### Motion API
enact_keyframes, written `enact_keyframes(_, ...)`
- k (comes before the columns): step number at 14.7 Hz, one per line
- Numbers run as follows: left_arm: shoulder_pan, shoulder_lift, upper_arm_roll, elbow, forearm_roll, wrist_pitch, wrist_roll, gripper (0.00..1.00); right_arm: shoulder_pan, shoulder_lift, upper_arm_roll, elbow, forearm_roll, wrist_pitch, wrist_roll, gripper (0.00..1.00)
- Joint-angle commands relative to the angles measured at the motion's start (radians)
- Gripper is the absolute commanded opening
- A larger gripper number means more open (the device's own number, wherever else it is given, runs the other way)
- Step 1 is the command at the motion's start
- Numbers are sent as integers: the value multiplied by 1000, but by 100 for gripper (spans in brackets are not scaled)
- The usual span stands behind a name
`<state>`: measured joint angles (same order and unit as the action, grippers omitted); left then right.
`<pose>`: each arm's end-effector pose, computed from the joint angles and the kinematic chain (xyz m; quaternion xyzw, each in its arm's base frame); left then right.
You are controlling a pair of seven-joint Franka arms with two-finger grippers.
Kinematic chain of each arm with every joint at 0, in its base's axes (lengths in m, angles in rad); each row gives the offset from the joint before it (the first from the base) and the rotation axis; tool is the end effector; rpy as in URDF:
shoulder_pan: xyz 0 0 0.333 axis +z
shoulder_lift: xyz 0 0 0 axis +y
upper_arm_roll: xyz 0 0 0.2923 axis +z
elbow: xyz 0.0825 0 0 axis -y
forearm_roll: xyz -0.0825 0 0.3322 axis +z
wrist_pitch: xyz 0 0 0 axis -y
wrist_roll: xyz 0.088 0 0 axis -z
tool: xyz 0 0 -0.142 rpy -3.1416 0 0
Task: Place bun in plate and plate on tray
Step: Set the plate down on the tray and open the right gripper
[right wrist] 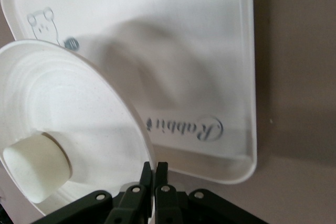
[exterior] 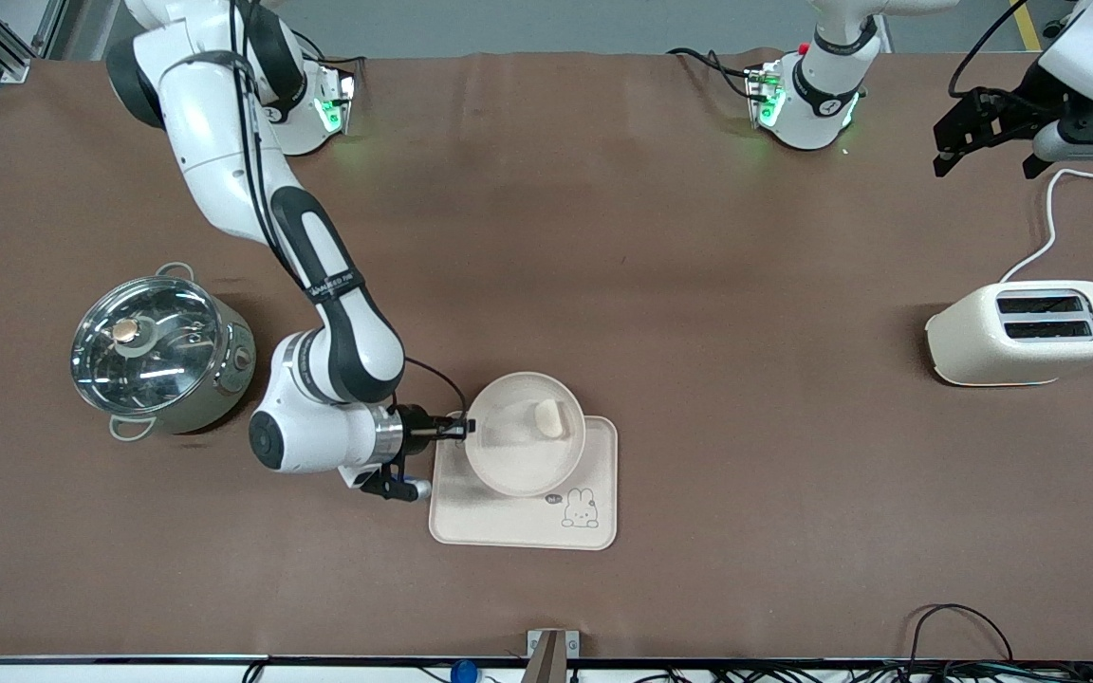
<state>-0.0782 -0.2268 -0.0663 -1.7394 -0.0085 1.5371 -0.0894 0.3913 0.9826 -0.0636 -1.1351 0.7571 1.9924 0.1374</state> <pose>0.4279 -0.0668 0.5980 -0.9996 0.0270 -0.0123 0.0018 0.6350 0.2968 0.1917 -0.9491 0.0703 0.1254 0.2804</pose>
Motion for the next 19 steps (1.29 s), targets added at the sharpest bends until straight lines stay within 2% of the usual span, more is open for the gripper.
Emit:
enact_keyframes(1, 6, 17, -3, 11, -1, 28, 20, 100, 9, 94, -22, 161, -25, -24, 82, 0)
enact_keyframes(6, 6, 35, -3, 18, -2, 51, 20, 100, 70, 116, -105, 166, -28, 6, 87, 0)
enact_keyframes(12, 8, 35, -3, 18, -4, 61, 23, 100, 70, 140, -107, 166, -28, 78, 85, 0)
enact_keyframes(16, 8, 35, -3, 18, -7, 66, 23, 100, 70, 143, -107, 159, -31, 78, 85, 0)
enact_keyframes(18, 8, 35, -3, 18, -8, 66, 25, 100, 72, 140, -101, 158, -71, 72, 87, 0)
enact_keyframes(19, 8, 35, -3, 18, -8, 66, 25, 100, 73, 137, -101, 156, -77, 71, 88, 4)
